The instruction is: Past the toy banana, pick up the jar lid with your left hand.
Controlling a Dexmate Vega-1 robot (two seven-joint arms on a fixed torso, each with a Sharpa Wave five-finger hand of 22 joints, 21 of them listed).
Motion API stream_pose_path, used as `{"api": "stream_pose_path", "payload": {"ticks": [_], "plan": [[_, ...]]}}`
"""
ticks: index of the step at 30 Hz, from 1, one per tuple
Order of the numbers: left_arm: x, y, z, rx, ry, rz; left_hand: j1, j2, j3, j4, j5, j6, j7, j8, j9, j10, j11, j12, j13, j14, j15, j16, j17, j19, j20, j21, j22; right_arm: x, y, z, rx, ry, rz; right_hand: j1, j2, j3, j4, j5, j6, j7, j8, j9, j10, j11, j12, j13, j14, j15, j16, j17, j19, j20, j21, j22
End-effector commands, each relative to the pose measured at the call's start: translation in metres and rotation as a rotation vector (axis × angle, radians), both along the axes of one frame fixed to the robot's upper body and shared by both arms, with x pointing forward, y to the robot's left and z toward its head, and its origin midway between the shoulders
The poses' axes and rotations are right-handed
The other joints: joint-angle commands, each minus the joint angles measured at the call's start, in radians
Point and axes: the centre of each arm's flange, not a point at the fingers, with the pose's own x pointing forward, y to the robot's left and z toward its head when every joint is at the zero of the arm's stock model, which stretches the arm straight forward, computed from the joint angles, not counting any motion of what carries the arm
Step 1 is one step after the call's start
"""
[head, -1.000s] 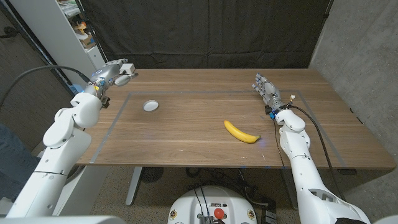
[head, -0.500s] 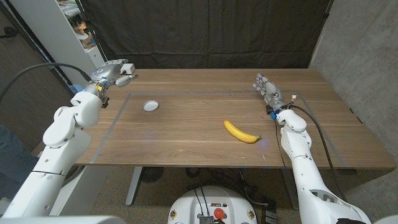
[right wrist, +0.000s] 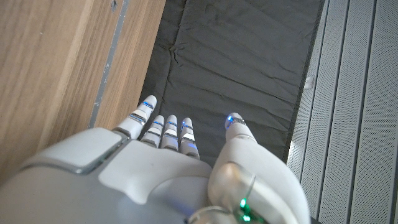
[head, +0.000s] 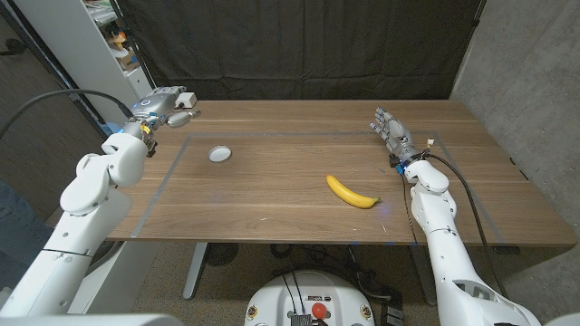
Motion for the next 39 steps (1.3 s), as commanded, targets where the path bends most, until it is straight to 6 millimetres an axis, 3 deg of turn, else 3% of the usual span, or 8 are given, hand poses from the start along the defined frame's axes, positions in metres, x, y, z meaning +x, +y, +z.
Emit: {"api": "stream_pose_path", "payload": {"ticks": [1, 7, 18, 28, 39], "plan": [[0.005, -0.001, 0.0, 0.035, 0.013, 0.013, 0.016, -0.008, 0.001, -0.006, 0.004, -0.009, 0.005, 0.001, 0.005, 0.007, 0.002, 0.005, 0.003, 0.006, 0.008, 0.01, 0.002, 0.01, 0.005, 0.007, 0.002, -0.004, -0.001, 0.0, 0.001, -0.008, -0.007, 0.007, 0.001, -0.005, -0.002, 0.006, 0.005, -0.002, 0.005, 0.004, 0.008, 0.001, 0.006, 0.005, 0.005, 0.005, 0.007, 0.002, 0.005, 0.004, 0.006, 0.005], [0.014, -0.001, -0.002, 0.027, 0.022, -0.012, 0.039, -0.039, -0.005, -0.007, 0.009, -0.026, 0.009, -0.001, 0.006, 0.001, 0.011, 0.004, 0.008, 0.023, 0.025, 0.013, 0.003, 0.023, 0.026, 0.009, 0.002, -0.004, -0.002, -0.001, -0.001, -0.009, -0.01, 0.007, 0.001, -0.005, -0.002, 0.006, 0.005, -0.003, 0.005, 0.004, 0.009, 0.0, 0.007, 0.005, 0.005, 0.005, 0.007, 0.002, 0.005, 0.004, 0.006, 0.005], [0.032, 0.0, -0.008, -0.007, 0.04, -0.033, 0.061, -0.071, -0.012, -0.005, 0.014, -0.037, 0.018, -0.001, 0.007, -0.002, 0.021, 0.004, 0.012, 0.032, 0.031, 0.013, 0.004, 0.055, 0.025, 0.017, 0.002, -0.003, -0.002, 0.001, -0.009, -0.009, -0.014, 0.008, 0.001, -0.005, -0.002, 0.006, 0.005, -0.004, 0.005, 0.004, 0.009, -0.001, 0.006, 0.005, 0.004, 0.005, 0.007, 0.002, 0.005, 0.005, 0.006, 0.005], [0.046, 0.001, -0.005, -0.025, 0.099, -0.016, 0.112, -0.1, -0.012, -0.001, 0.022, -0.034, 0.021, 0.007, 0.009, 0.009, 0.029, 0.011, 0.018, 0.064, 0.029, 0.018, 0.005, 0.13, 0.068, 0.037, 0.004, 0.001, -0.003, 0.003, -0.014, -0.001, -0.018, 0.007, 0.0, -0.005, -0.002, 0.006, 0.006, -0.006, 0.005, 0.004, 0.008, -0.002, 0.006, 0.005, 0.005, 0.005, 0.007, 0.002, 0.005, 0.005, 0.006, 0.005], [0.059, -0.001, 0.007, 0.012, 0.199, 0.044, 0.147, -0.115, -0.01, 0.002, 0.025, -0.013, 0.021, 0.014, 0.01, 0.033, 0.028, 0.022, 0.024, 0.096, 0.026, 0.024, 0.007, 0.173, 0.105, 0.045, 0.005, 0.006, -0.007, 0.003, -0.008, 0.004, -0.023, 0.009, 0.001, -0.004, -0.003, 0.006, 0.008, -0.009, 0.005, 0.004, 0.008, -0.005, 0.006, 0.005, 0.006, 0.005, 0.007, 0.002, 0.002, 0.007, 0.005, 0.005]]}}
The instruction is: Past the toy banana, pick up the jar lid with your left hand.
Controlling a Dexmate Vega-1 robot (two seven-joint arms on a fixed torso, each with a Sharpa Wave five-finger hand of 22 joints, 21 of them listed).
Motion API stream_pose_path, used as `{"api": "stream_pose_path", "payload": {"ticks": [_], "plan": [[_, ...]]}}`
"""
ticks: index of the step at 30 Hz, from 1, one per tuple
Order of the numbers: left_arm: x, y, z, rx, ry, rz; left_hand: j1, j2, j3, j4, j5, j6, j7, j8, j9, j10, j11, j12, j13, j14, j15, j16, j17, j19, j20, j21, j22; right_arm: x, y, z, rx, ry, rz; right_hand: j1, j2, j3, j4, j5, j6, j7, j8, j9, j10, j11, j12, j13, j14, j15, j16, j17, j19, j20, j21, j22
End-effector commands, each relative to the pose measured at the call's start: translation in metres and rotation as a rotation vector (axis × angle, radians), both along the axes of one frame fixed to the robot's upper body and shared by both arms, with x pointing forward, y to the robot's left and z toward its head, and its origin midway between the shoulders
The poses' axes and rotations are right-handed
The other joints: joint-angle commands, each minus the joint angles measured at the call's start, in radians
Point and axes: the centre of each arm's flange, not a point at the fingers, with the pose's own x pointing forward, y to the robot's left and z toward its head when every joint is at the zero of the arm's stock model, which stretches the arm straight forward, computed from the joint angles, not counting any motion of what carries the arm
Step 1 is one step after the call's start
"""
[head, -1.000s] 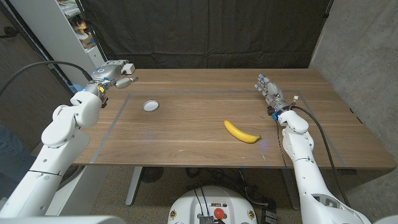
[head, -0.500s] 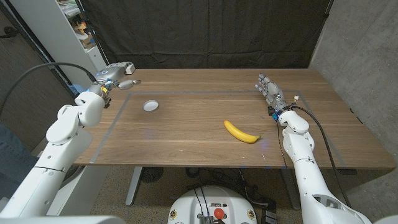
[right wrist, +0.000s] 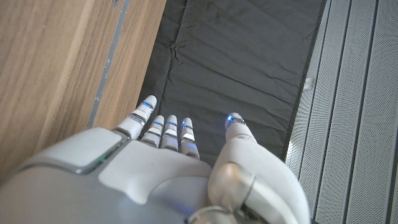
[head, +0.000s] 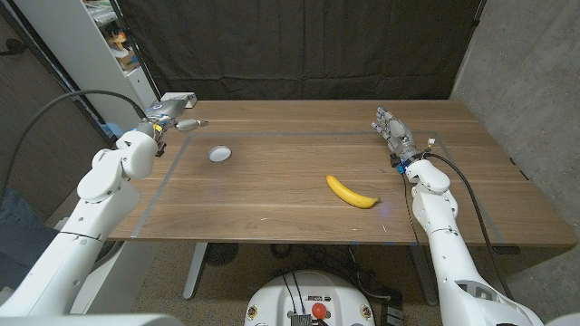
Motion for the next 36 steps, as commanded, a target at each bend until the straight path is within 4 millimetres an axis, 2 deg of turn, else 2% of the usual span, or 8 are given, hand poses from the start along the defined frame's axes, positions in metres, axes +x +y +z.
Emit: {"api": "stream_pose_path", "payload": {"ticks": [1, 20, 24, 29, 36], "plan": [[0.014, -0.001, 0.011, 0.036, 0.102, 0.057, 0.016, -0.002, 0.004, 0.008, 0.011, 0.011, -0.001, 0.01, 0.005, 0.014, -0.002, 0.006, 0.005, 0.012, -0.002, 0.006, 0.002, 0.013, 0.017, 0.011, 0.002, 0.005, -0.004, 0.001, 0.005, 0.006, -0.006, 0.009, 0.002, -0.004, -0.003, 0.006, 0.005, -0.005, 0.005, 0.004, 0.006, -0.002, 0.006, 0.005, 0.006, 0.004, 0.007, 0.002, 0.002, 0.007, 0.005, 0.005], [0.02, -0.007, 0.018, 0.077, 0.178, 0.115, 0.026, -0.015, -0.001, 0.018, 0.011, 0.013, -0.007, 0.008, 0.007, 0.018, 0.002, 0.01, 0.012, 0.051, 0.0, 0.015, 0.004, 0.053, 0.041, 0.02, 0.007, 0.01, -0.007, 0.004, 0.013, 0.002, -0.005, 0.009, 0.002, -0.004, -0.003, 0.006, 0.007, -0.005, 0.006, 0.004, 0.007, -0.002, 0.006, 0.005, 0.006, 0.005, 0.006, 0.002, -0.001, 0.009, 0.004, 0.005], [0.021, -0.009, 0.019, 0.078, 0.198, 0.114, 0.025, -0.023, -0.007, 0.025, 0.011, 0.01, -0.008, 0.006, 0.008, 0.016, 0.004, 0.013, 0.02, 0.083, 0.019, 0.023, 0.006, 0.113, 0.042, 0.04, 0.014, 0.011, -0.008, 0.004, 0.014, 0.001, -0.007, 0.01, 0.002, -0.003, -0.004, 0.006, 0.008, -0.005, 0.006, 0.004, 0.006, -0.001, 0.006, 0.005, 0.006, 0.004, 0.006, 0.002, -0.001, 0.009, 0.004, 0.005], [0.021, -0.011, 0.019, 0.092, 0.199, 0.126, 0.029, -0.027, -0.011, 0.028, 0.009, 0.005, -0.008, 0.004, 0.01, 0.01, 0.008, 0.013, 0.026, 0.099, 0.022, 0.024, 0.008, 0.175, 0.042, 0.061, 0.018, 0.011, -0.009, 0.004, 0.015, 0.002, -0.008, 0.012, 0.002, -0.003, -0.005, 0.006, 0.011, -0.007, 0.007, 0.004, 0.006, -0.002, 0.006, 0.005, 0.006, 0.005, 0.006, 0.001, -0.001, 0.009, 0.005, 0.005], [0.021, -0.013, 0.014, 0.126, 0.184, 0.164, 0.011, -0.035, -0.028, 0.042, 0.003, 0.034, -0.021, 0.013, 0.011, 0.036, -0.007, 0.027, 0.036, 0.131, 0.025, 0.031, 0.012, 0.254, 0.044, 0.083, 0.019, 0.011, -0.009, 0.002, 0.014, 0.006, -0.005, 0.013, 0.002, -0.003, -0.006, 0.006, 0.011, -0.007, 0.007, 0.004, 0.007, -0.006, 0.006, 0.005, 0.007, 0.006, 0.006, 0.001, -0.001, 0.009, 0.005, 0.005]]}}
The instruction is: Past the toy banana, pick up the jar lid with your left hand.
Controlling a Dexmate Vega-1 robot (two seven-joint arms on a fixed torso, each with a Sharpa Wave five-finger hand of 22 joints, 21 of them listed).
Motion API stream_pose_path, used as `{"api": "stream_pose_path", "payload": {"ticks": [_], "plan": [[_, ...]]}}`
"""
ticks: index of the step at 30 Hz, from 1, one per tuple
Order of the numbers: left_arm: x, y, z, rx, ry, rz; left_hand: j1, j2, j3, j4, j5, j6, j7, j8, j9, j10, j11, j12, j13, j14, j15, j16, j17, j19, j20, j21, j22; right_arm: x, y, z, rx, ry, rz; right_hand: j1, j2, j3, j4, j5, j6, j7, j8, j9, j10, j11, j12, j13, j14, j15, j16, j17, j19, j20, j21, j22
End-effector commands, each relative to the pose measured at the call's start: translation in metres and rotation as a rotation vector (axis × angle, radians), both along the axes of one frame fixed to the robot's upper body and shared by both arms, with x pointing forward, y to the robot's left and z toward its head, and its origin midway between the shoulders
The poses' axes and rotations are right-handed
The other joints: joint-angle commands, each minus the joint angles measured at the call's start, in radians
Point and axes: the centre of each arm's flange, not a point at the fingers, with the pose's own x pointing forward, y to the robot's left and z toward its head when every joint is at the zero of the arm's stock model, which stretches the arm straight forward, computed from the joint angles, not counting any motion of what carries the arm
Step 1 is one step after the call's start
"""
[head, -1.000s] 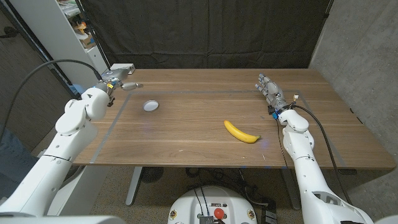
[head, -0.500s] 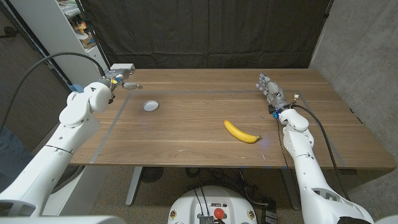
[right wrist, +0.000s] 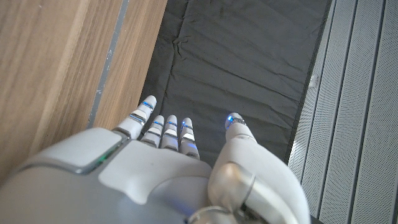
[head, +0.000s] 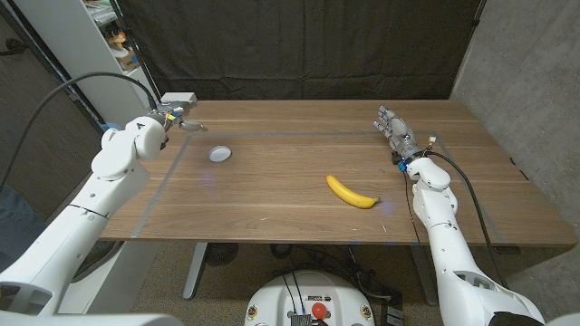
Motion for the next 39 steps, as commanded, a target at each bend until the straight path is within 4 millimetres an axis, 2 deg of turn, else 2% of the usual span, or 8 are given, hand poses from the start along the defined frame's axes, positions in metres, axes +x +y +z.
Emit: {"api": "stream_pose_path", "payload": {"ticks": [1, 10, 21, 39], "plan": [[0.0, -0.005, -0.004, 0.044, 0.0, 0.04, -0.014, -0.008, -0.008, 0.014, -0.004, 0.021, -0.007, 0.01, 0.003, 0.026, -0.008, 0.012, 0.009, 0.033, 0.003, 0.013, 0.007, 0.043, 0.0, 0.015, 0.004, 0.001, -0.001, -0.002, 0.0, 0.005, 0.001, 0.013, 0.002, 0.001, -0.001, 0.006, 0.006, -0.002, 0.007, 0.004, 0.006, -0.005, 0.006, 0.005, 0.007, 0.006, 0.006, 0.003, 0.003, 0.006, 0.005, 0.005], [0.0, -0.002, -0.013, 0.039, 0.004, 0.048, -0.012, -0.009, -0.011, 0.013, -0.005, 0.026, -0.017, 0.01, 0.003, 0.024, -0.026, 0.013, 0.013, 0.034, 0.003, 0.009, 0.007, 0.072, 0.001, 0.022, 0.004, -0.001, 0.0, -0.004, -0.003, 0.007, 0.002, 0.013, 0.002, 0.001, -0.001, 0.006, 0.007, -0.003, 0.007, 0.004, 0.006, -0.004, 0.006, 0.005, 0.008, 0.004, 0.006, 0.003, 0.003, 0.005, 0.005, 0.005], [0.01, 0.005, -0.026, -0.016, 0.05, 0.046, -0.009, -0.004, -0.01, 0.014, -0.005, 0.021, -0.022, 0.006, 0.003, 0.022, -0.024, 0.013, 0.016, 0.027, 0.003, 0.005, 0.008, 0.084, 0.002, 0.022, 0.002, -0.003, 0.0, -0.004, -0.01, 0.005, -0.001, 0.014, 0.002, 0.001, -0.002, 0.006, 0.008, -0.005, 0.007, 0.004, 0.006, -0.004, 0.006, 0.005, 0.009, 0.004, 0.006, 0.003, 0.002, 0.006, 0.005, 0.005], [0.029, -0.004, -0.021, -0.015, 0.135, 0.06, -0.023, -0.007, -0.02, 0.02, -0.008, 0.021, -0.035, 0.005, 0.004, 0.018, -0.028, 0.014, 0.023, 0.03, 0.01, 0.002, 0.011, 0.103, 0.003, 0.02, -0.002, -0.007, -0.004, -0.009, 0.002, 0.004, -0.008, 0.016, 0.004, 0.001, -0.002, 0.006, 0.008, -0.007, 0.006, 0.004, 0.006, -0.007, 0.006, 0.005, 0.01, 0.004, 0.007, 0.003, 0.003, 0.007, 0.005, 0.005]]}}
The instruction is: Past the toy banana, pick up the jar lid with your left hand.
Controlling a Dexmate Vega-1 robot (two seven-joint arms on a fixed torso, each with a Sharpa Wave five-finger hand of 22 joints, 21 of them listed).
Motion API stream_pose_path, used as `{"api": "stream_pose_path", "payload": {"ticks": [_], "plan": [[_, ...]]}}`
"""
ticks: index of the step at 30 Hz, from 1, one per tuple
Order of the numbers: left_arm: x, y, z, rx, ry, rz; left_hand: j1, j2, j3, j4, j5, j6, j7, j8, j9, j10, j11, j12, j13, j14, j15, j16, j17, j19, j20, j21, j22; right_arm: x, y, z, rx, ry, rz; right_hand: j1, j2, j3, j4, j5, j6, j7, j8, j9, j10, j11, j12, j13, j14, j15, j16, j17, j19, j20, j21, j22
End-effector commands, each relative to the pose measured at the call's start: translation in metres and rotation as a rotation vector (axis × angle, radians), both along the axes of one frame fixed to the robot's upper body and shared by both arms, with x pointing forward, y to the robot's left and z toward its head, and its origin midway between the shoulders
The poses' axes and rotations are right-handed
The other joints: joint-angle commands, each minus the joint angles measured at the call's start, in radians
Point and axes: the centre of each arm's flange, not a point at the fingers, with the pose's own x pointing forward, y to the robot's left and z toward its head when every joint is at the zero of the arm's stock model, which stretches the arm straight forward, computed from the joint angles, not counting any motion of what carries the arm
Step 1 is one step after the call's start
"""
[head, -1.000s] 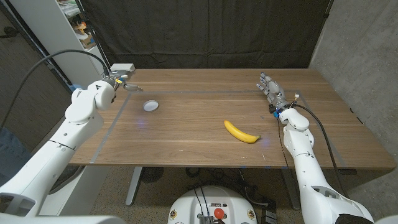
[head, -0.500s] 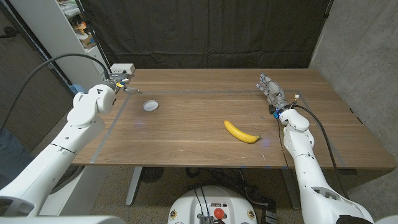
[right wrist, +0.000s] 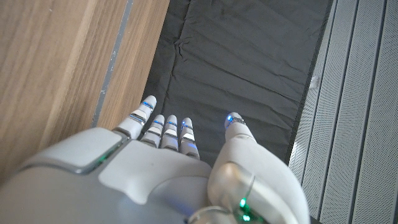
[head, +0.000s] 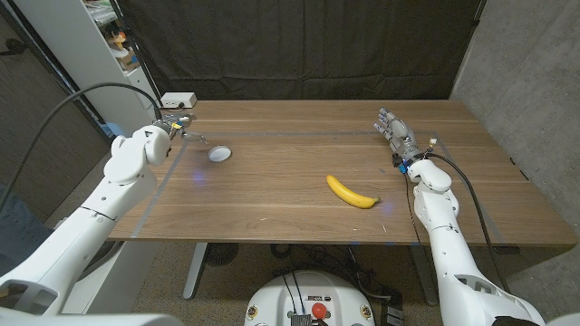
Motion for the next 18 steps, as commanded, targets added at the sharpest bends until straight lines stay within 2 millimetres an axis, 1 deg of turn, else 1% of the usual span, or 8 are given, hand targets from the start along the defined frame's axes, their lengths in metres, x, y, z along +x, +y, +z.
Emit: {"api": "stream_pose_path", "payload": {"ticks": [1, 8, 18], "plan": [[0.0106, -0.0058, 0.0031, 0.01, 0.048, 0.006, -0.008, -0.002, -0.003, 0.004, -0.003, 0.011, -0.001, 0.003, 0.003, 0.007, -0.005, 0.01, 0.005, 0.005, 0.005, 0.0, 0.001, 0.009, 0.0, 0.006, 0.001, -0.0035, -0.0021, -0.0031, 0.008, -0.002, -0.004, 0.011, -0.002, 0.001, -0.002, 0.006, 0.002, -0.002, 0.006, 0.004, 0.006, -0.006, 0.006, 0.005, 0.004, -0.002, 0.007, 0.003, 0.002, 0.006, 0.005, 0.005], [0.0134, -0.0077, 0.0044, 0.022, 0.056, 0.007, -0.006, 0.002, -0.002, 0.004, -0.003, 0.011, -0.003, 0.003, 0.003, 0.005, -0.003, 0.01, 0.006, 0.002, 0.005, -0.001, 0.002, 0.011, 0.001, 0.004, 0.0, -0.005, -0.0011, -0.0027, 0.007, -0.008, -0.005, 0.013, -0.002, 0.002, -0.004, 0.006, 0.004, -0.002, 0.006, 0.004, 0.006, -0.007, 0.006, 0.005, 0.005, -0.002, 0.007, 0.002, 0.002, 0.007, 0.005, 0.005], [0.0173, -0.0118, 0.0008, 0.03, 0.056, 0.006, 0.0, 0.006, 0.0, 0.002, -0.002, 0.012, -0.001, 0.003, 0.003, 0.009, -0.009, 0.012, 0.009, 0.005, 0.006, -0.002, 0.002, 0.012, 0.001, 0.0, -0.002, -0.007, -0.0014, -0.0022, 0.01, -0.015, -0.007, 0.014, -0.001, 0.002, -0.004, 0.006, 0.005, -0.005, 0.007, 0.005, 0.006, -0.006, 0.006, 0.005, 0.005, -0.002, 0.007, 0.002, 0.002, 0.008, 0.005, 0.005]]}}
